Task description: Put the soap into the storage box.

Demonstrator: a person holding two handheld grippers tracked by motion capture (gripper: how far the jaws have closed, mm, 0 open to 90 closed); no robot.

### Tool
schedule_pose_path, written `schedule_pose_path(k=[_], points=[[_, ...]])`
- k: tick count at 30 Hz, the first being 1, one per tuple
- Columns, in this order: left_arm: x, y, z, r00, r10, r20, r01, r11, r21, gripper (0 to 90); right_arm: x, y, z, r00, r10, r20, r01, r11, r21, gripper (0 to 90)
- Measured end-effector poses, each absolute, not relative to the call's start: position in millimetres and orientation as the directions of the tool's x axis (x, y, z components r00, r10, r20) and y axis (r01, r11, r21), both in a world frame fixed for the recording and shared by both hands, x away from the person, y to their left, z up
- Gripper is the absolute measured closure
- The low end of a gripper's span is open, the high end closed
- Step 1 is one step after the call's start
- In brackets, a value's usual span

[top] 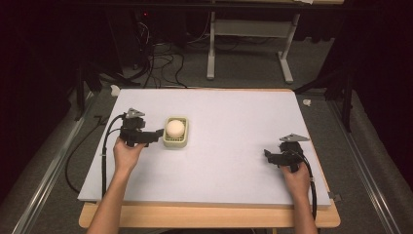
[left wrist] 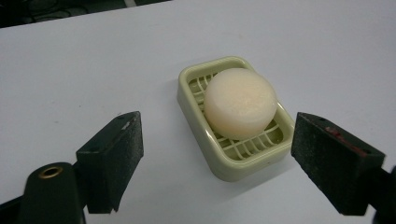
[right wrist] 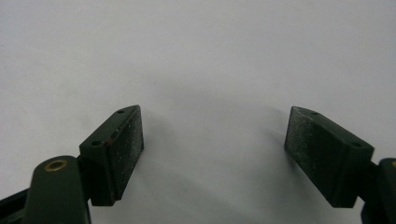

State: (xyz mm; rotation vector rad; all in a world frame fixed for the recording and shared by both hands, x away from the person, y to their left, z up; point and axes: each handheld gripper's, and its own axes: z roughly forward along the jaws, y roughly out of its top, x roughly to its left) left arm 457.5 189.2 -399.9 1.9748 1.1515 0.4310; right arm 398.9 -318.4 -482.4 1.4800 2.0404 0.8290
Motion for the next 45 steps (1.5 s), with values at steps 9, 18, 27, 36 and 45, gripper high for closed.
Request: schedule_pose_path(k=[9, 18, 27, 36, 45], points=[[450, 198, -401, 0.519, 0.849, -0.099, 0.573, -0.260, 0.777, 17.7, 399, -318, -482, -0.297, 0.954, -0.032, 0.661, 0.230, 0.714, 20.1], [440, 208, -401, 0.512, 0.853, -0.098, 0.563, -0.248, 0.788, 17.1, 399, -318, -482, -0.297, 0.954, -0.033, 0.661, 0.230, 0.714, 20.1], [431, 218, -404, 0.504, 0.858, -0.100, 0.567, -0.241, 0.788, 16.6, 399, -318, -482, -0.297, 0.954, -0.033, 0.662, 0.230, 0.714, 20.0], [424, 226, -410, 0.492, 0.863, -0.117, 0.574, -0.221, 0.788, 16.6, 399, -318, -482, -0.296, 0.955, -0.033, 0.661, 0.230, 0.714, 20.0], [416, 232, -415, 0.485, 0.867, -0.119, 0.569, -0.209, 0.795, 16.9, 399, -318, -482, -0.296, 0.955, -0.033, 0.661, 0.230, 0.714, 19.9]])
